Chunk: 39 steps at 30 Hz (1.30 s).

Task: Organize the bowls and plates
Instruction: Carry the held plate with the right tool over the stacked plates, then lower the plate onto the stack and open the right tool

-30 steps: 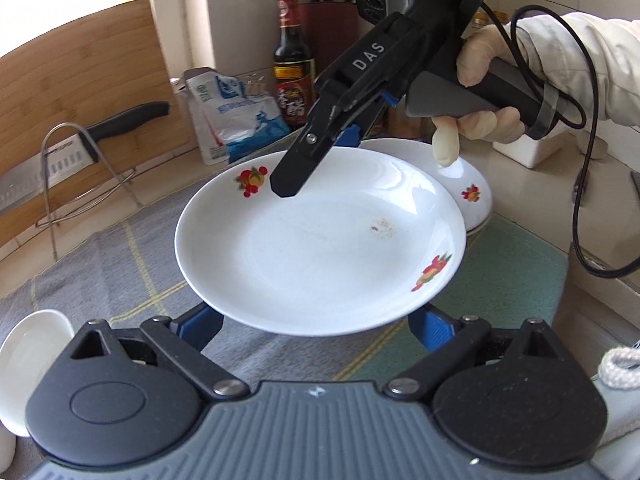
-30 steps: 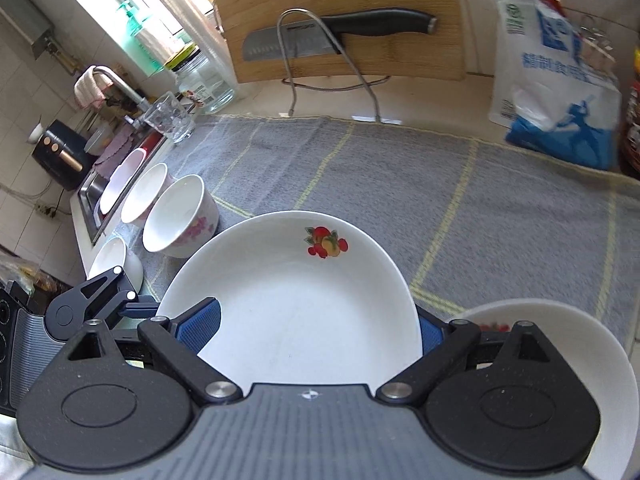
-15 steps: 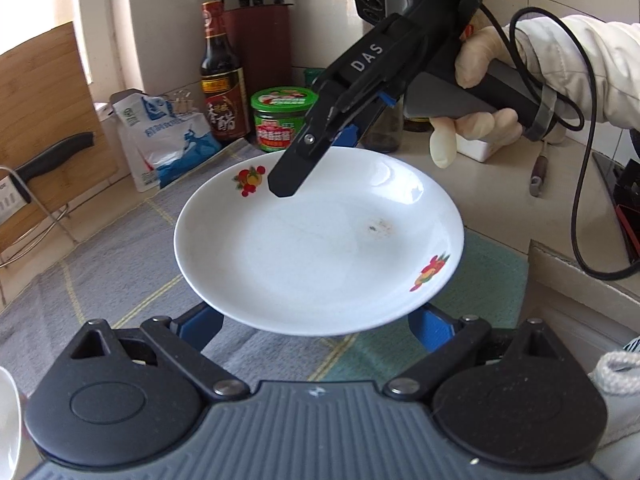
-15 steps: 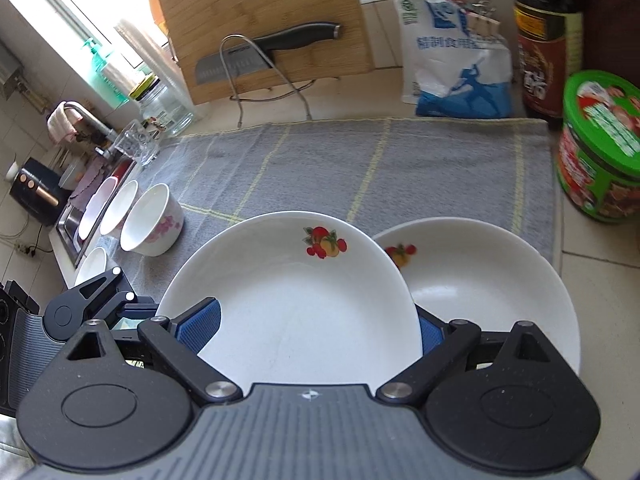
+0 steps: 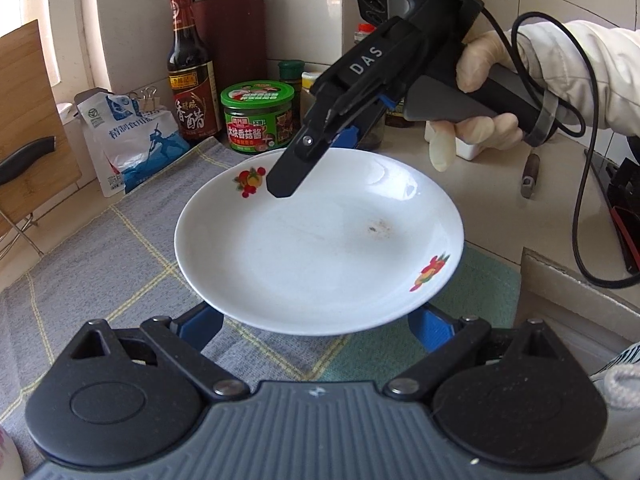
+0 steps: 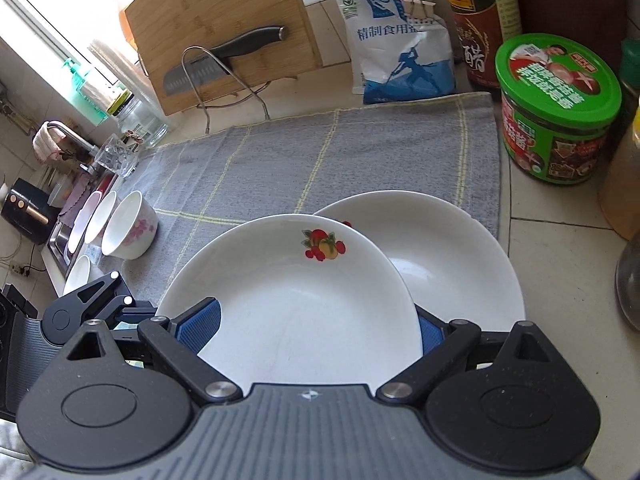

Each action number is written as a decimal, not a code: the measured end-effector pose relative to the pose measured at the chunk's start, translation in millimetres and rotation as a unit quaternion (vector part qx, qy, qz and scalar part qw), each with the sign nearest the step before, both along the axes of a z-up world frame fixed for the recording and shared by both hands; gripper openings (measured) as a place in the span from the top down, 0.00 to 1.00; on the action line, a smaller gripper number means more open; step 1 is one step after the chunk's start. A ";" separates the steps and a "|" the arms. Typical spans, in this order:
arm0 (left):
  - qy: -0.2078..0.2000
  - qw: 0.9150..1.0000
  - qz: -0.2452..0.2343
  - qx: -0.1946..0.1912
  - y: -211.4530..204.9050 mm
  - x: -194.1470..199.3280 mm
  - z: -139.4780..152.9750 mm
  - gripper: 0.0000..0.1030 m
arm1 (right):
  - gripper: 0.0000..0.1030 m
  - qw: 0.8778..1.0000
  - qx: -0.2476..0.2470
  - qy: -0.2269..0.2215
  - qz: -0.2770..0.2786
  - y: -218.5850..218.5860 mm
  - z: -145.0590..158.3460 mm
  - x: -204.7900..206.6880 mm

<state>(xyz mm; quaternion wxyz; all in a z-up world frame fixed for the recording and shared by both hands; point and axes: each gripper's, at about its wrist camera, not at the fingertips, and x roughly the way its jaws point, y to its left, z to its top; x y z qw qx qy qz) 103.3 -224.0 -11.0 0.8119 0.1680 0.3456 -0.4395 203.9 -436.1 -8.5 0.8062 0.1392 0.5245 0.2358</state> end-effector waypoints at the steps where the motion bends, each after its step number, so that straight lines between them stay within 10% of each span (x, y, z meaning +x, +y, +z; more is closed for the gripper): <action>1: -0.002 1.000 -0.001 0.001 -1.2 0.2 -0.5 0.05 | 0.04 1.000 0.000 0.000 -0.001 -1.5 -0.7 0.2; 39: -0.007 1.000 -0.017 0.000 -21.7 27.4 -15.8 0.05 | 0.03 0.998 -0.013 0.005 -0.056 -37.9 -3.2 -12.2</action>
